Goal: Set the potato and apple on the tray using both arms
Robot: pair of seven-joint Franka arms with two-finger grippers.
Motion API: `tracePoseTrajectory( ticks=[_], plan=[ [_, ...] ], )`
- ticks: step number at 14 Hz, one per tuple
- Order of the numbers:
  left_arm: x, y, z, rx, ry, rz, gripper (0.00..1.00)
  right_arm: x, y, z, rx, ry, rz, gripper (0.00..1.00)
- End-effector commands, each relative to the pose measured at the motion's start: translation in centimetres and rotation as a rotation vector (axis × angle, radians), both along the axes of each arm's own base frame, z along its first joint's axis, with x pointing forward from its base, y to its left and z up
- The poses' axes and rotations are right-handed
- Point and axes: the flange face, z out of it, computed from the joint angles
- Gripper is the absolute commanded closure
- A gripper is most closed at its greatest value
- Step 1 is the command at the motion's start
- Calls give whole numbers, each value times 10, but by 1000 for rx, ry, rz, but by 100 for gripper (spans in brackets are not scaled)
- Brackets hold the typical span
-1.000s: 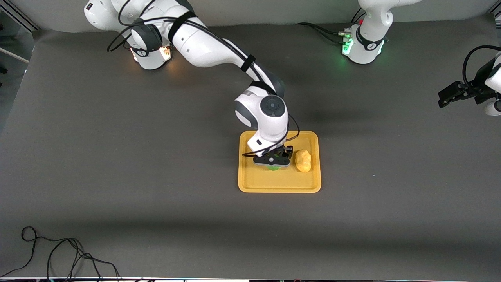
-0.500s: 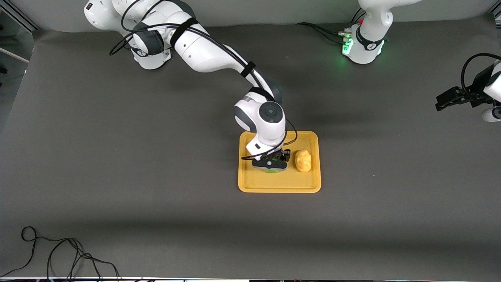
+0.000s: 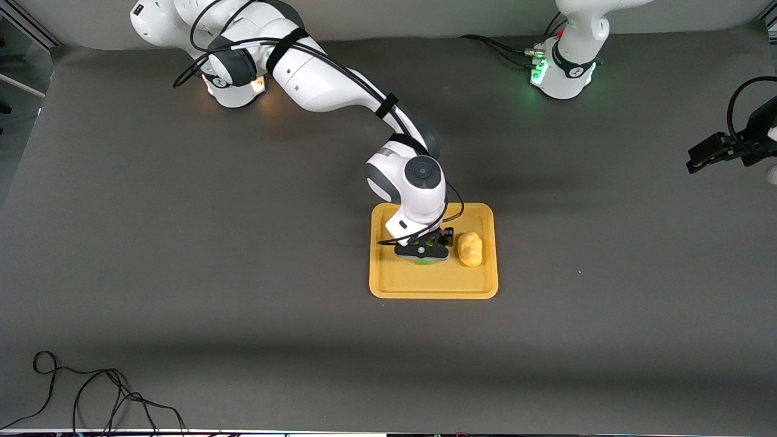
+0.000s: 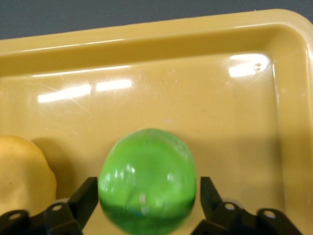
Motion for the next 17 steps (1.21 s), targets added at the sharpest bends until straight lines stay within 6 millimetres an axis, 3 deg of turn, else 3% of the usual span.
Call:
tracePoseTrajectory(
  ticks=[1,4,7,8,10,14,17],
  plan=[
    [0,-2,1,-4,-22,0,0,2,2,26,3,4,-16,0],
    [4,-2,4,2,-52,-8,0,3,-3,68,-16,20,-26,0],
    [4,2,2,0,-48,3,0,1,-15,141,-34,37,-41,0],
    [5,3,-1,-7,-44,6,0,6,-28,166,-39,45,-50,0],
    [5,2,-1,-7,-42,4,0,18,-60,229,-27,44,-57,0],
    [4,-1,0,-7,-41,-2,0,33,-144,310,-102,95,12,0],
    [5,0,-1,-7,-39,0,0,31,-227,359,-113,115,74,0]
  ],
)
